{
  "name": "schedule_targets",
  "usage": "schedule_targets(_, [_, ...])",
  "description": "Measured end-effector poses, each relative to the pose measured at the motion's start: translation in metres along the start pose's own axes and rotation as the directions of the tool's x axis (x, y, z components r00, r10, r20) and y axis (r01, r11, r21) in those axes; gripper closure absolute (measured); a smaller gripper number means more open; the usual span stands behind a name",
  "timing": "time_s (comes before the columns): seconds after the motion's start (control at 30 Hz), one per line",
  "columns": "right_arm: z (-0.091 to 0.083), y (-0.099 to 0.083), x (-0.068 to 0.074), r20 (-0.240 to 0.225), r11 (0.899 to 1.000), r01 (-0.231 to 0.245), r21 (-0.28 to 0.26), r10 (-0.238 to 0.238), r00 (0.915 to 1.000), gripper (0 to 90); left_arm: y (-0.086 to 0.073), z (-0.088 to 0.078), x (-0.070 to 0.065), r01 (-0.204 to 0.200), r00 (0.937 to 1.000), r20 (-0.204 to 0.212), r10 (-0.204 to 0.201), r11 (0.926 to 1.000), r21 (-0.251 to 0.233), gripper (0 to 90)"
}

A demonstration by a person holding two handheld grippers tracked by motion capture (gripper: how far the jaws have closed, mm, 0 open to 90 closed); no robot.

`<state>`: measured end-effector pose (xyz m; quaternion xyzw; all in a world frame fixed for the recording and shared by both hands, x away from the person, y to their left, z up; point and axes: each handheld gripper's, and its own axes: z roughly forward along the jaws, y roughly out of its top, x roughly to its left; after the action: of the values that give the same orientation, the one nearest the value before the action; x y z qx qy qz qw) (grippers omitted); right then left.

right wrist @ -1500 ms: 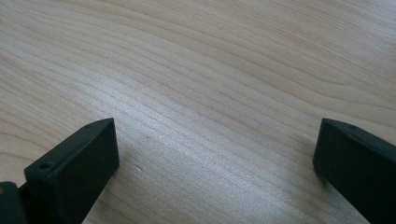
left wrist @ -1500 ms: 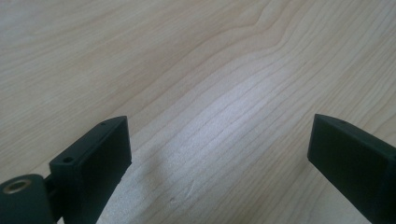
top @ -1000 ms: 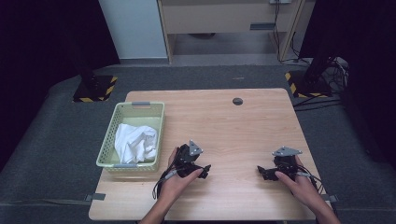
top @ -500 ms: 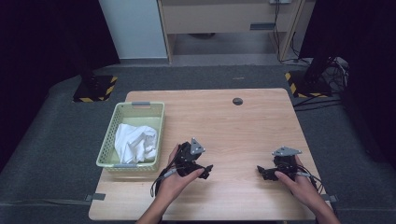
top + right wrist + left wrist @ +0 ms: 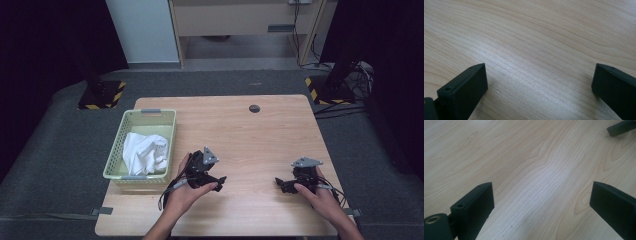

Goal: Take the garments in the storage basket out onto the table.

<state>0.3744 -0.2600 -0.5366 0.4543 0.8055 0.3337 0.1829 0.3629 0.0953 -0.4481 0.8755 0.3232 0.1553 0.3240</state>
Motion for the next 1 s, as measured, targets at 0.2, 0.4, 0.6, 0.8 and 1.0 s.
schedule_targets(0.2, [0.0,0.0,0.0,0.001,1.0,-0.002,0.0,0.002,1.0,0.4,0.005,-0.001,0.005,-0.013,0.9999,-0.01,0.014,0.9998,0.013,5.9])
schedule_targets(0.4, [0.0,0.0,0.0,0.001,1.0,-0.002,0.0,0.002,1.0,0.4,0.012,-0.002,0.016,-0.016,0.9997,-0.017,0.017,0.9993,0.034,5.9])
schedule_targets(0.6, [0.0,0.0,0.0,0.001,1.0,0.002,0.0,-0.002,1.0,0.4,0.021,-0.014,0.029,-0.042,0.9988,-0.022,0.043,0.9985,0.034,5.7])
schedule_targets(0.8, [0.0,0.0,0.0,0.0,1.0,0.002,0.0,-0.002,1.0,0.4,0.029,-0.023,0.042,-0.045,0.9977,-0.049,0.047,0.9984,0.033,5.5])
schedule_targets(1.0, [0.0,0.0,0.0,-0.001,1.0,0.0,0.0,0.0,1.0,0.4,0.032,-0.027,0.053,-0.049,0.9966,-0.064,0.051,0.9979,0.042,5.5])
